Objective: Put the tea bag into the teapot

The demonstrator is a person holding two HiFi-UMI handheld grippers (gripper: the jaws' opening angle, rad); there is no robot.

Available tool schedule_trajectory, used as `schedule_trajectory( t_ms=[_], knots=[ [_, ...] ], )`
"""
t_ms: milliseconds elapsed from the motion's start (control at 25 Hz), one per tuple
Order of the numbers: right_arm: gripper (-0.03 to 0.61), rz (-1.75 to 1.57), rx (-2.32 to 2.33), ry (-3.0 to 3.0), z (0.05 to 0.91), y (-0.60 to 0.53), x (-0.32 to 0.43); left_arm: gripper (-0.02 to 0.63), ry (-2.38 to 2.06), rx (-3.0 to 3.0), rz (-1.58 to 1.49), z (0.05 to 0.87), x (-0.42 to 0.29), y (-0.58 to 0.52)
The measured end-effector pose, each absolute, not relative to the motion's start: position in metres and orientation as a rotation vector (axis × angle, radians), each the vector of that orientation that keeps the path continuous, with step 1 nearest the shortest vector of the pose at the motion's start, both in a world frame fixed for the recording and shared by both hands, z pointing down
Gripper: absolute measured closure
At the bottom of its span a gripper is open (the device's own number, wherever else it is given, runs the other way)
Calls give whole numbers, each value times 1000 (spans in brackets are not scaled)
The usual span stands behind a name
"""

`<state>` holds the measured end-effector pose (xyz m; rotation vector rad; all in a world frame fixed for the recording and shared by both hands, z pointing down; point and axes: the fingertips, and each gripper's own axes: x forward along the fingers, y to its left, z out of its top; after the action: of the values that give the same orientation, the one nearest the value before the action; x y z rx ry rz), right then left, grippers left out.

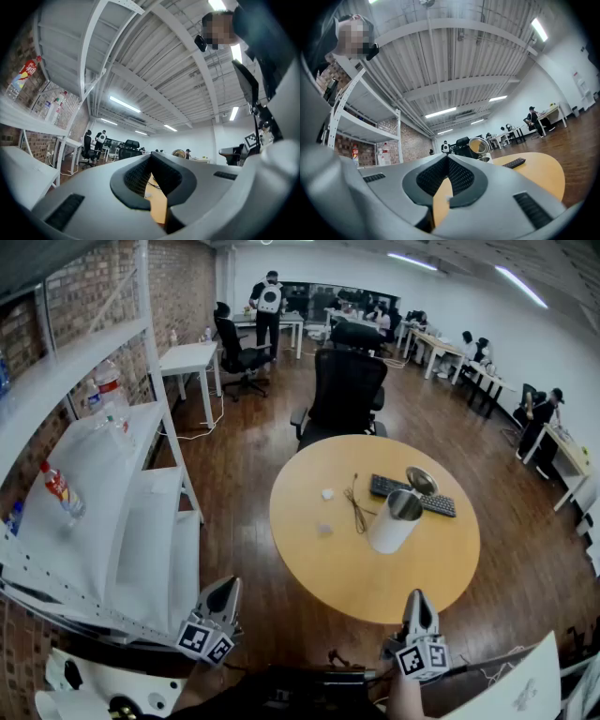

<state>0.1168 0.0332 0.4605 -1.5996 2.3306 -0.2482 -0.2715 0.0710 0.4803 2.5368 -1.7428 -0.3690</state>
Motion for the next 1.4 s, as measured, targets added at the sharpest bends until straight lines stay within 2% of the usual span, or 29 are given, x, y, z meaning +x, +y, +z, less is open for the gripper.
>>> schedule_trajectory(
  t_ms=[400, 800, 1280, 1400],
  knots=[
    [577, -170, -1663, 2414, 473, 12, 110, 614, -1801, 2516, -270, 492, -282, 46],
    [577, -60, -1652, 2489, 469, -75, 161, 614, -1850, 2564, -270, 470, -225, -35],
    [577, -90, -1644, 2477, 466, -142, 228, 614, -1881, 2516, -234, 472, -160, -106],
    [577, -147, -1643, 2456, 488, -150, 248, 614, -1845, 2543, -205, 475, -145, -122]
  ],
)
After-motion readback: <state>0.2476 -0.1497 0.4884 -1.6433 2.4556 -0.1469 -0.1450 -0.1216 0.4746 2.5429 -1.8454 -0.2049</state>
